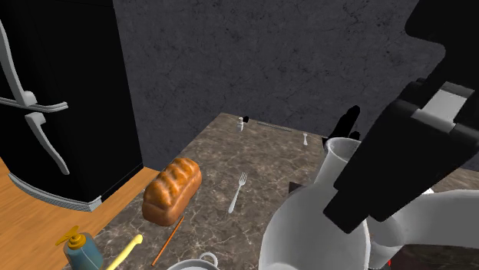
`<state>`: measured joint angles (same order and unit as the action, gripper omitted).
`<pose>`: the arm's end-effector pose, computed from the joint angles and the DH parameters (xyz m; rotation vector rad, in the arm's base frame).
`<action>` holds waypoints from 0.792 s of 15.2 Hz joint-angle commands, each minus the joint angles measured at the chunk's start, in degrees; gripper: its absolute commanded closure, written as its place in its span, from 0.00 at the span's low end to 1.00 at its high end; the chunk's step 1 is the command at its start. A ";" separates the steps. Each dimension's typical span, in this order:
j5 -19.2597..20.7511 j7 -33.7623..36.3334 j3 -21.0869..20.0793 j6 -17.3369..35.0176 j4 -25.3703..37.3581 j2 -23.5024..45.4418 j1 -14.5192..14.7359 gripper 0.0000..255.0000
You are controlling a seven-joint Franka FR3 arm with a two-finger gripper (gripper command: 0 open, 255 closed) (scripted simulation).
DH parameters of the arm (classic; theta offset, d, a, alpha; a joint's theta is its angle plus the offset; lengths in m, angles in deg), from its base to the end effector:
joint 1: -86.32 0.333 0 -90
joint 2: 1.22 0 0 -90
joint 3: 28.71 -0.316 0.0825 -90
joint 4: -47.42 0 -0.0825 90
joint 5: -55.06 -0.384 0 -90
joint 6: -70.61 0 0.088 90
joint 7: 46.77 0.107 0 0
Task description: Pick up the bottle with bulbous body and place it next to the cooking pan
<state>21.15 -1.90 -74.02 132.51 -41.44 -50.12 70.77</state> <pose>0.0811 0.3975 0.7476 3.1274 -0.1505 0.1878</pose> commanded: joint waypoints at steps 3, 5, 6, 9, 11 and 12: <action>-2.30 4.24 -4.77 0.24 4.00 1.06 -2.48 1.00; -2.64 3.66 -4.47 1.46 1.35 -0.30 -1.62 1.00; -2.82 3.39 -4.36 2.05 0.07 -0.95 -1.21 1.00; -3.38 2.65 -4.17 3.79 -3.61 -2.84 -0.09 1.00; -3.78 2.21 -4.15 4.92 -5.94 -4.03 0.60 1.00; -3.99 2.00 -4.16 5.48 -7.07 -4.61 0.93 1.00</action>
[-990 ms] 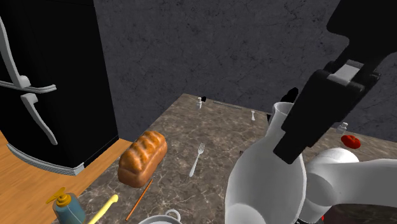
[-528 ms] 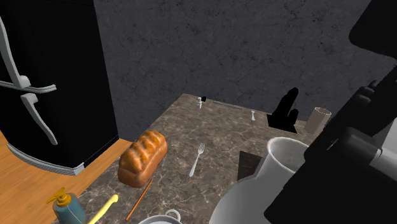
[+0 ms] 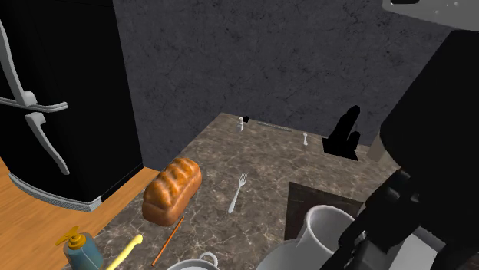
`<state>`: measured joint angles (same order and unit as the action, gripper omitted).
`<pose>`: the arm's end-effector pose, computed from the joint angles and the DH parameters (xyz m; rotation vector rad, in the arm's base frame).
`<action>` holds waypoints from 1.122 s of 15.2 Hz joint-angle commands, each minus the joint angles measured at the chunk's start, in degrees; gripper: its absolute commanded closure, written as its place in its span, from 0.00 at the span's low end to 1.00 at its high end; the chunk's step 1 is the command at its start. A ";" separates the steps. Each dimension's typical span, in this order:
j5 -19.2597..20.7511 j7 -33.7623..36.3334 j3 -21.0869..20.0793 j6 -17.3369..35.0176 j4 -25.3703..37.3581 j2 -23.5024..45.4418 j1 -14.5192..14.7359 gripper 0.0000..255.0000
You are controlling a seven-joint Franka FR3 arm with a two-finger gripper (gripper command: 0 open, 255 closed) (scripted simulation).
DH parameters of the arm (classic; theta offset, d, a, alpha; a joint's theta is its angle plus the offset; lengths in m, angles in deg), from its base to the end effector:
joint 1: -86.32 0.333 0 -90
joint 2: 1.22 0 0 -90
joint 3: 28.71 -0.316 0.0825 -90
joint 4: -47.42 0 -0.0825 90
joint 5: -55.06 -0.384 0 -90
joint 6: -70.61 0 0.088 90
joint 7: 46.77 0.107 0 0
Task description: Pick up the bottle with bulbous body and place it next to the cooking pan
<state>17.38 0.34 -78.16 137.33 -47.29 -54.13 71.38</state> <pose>0.0667 0.4315 0.6998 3.1276 -0.1513 0.1864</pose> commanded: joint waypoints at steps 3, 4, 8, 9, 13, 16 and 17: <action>-0.87 -0.83 -0.17 2.29 -4.50 -2.28 1.25 1.00; -1.09 -1.01 -0.26 2.83 -5.56 -2.82 1.54 1.00; -2.06 -1.67 -0.73 4.93 -9.61 -4.87 2.65 1.00; -2.31 -1.82 -0.88 5.44 -10.58 -5.36 2.91 1.00; -3.38 -2.38 -1.61 7.48 -14.33 -7.23 3.91 1.00; -4.24 -2.75 -2.28 8.98 -16.99 -8.54 4.61 1.00; -4.53 -2.87 -2.52 9.48 -17.85 -8.96 4.83 1.00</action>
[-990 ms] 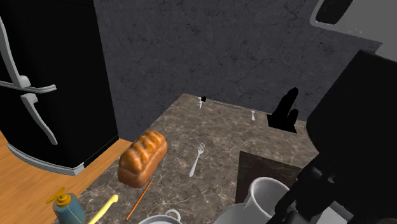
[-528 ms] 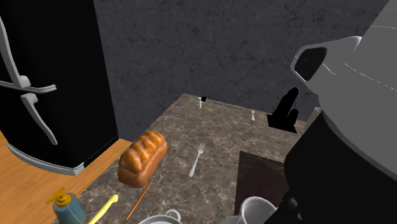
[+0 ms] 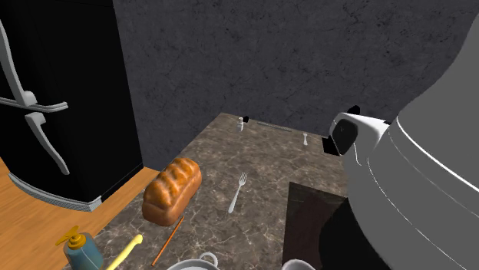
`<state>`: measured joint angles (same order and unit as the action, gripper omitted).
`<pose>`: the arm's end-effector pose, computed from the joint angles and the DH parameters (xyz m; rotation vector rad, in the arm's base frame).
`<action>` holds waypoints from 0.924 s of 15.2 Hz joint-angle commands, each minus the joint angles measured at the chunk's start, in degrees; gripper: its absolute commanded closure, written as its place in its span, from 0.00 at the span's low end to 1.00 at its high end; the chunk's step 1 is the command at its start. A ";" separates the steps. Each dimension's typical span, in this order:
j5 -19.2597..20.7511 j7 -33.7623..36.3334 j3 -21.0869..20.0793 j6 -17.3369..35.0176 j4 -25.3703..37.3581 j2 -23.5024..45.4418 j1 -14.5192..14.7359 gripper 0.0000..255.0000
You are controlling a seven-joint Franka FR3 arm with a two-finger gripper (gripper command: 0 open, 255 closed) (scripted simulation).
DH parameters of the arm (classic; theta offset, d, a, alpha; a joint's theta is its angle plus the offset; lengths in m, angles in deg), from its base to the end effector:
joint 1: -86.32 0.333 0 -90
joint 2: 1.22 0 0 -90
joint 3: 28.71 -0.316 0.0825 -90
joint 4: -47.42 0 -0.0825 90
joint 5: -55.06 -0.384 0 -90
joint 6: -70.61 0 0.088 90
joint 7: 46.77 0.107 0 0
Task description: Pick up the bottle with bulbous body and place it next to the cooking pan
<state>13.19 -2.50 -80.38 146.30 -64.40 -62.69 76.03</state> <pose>0.0676 0.4308 0.6095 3.1276 -0.1517 0.1861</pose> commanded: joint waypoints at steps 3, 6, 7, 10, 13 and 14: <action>-1.27 -0.36 -1.11 1.98 -3.25 -1.61 0.84 1.00; -2.25 -0.66 -2.00 3.44 -5.64 -2.76 1.46 1.00; -2.59 -0.75 -2.32 3.92 -6.41 -3.13 1.66 1.00; -3.64 -1.02 -3.34 5.36 -8.66 -4.18 2.25 1.00; -4.75 -1.27 -4.45 6.80 -10.81 -5.16 2.80 1.00; -5.13 -1.35 -4.83 7.27 -11.50 -5.47 2.98 1.00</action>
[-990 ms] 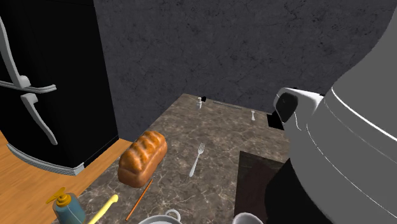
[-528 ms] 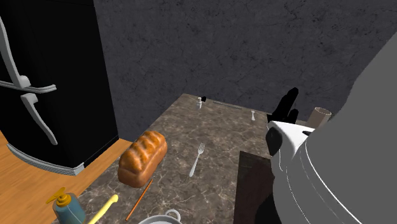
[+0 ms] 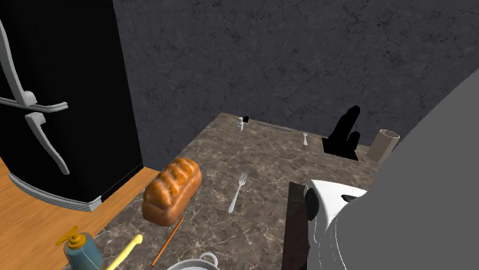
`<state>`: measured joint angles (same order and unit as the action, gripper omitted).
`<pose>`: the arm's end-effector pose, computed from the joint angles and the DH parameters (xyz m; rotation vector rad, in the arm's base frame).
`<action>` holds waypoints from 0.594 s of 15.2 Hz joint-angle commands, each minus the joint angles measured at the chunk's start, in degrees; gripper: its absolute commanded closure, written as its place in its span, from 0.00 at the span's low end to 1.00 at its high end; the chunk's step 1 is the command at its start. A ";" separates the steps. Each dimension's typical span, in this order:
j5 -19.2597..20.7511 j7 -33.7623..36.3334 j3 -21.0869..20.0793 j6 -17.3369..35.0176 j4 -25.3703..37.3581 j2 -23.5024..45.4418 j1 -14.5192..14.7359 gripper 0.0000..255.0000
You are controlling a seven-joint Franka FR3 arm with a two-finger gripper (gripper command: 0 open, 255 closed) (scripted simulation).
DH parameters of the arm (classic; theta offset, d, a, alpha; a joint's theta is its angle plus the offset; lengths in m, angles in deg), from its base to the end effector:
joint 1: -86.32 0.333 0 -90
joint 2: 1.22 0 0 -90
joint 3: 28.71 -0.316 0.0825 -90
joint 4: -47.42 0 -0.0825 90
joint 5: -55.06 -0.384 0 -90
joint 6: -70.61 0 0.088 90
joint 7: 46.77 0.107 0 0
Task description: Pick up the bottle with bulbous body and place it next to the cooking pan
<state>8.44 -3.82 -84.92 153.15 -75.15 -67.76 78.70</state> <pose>0.0680 0.4320 0.5355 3.1275 -0.1518 0.1862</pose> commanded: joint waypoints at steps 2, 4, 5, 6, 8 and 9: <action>-1.15 -0.18 -1.09 1.38 -2.10 -1.00 0.66 1.00; -1.96 -0.33 -1.94 2.32 -3.41 -1.57 0.99 1.00; -2.37 -0.40 -2.38 2.80 -4.05 -1.84 1.15 1.00; -2.79 -0.47 -2.82 3.27 -4.67 -2.11 1.31 1.00; -3.65 -0.60 -3.75 4.22 -5.89 -2.62 1.62 1.00; -4.09 -0.67 -4.23 4.69 -6.48 -2.86 1.77 1.00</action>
<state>4.83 -4.53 -88.73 157.40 -80.91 -70.23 80.10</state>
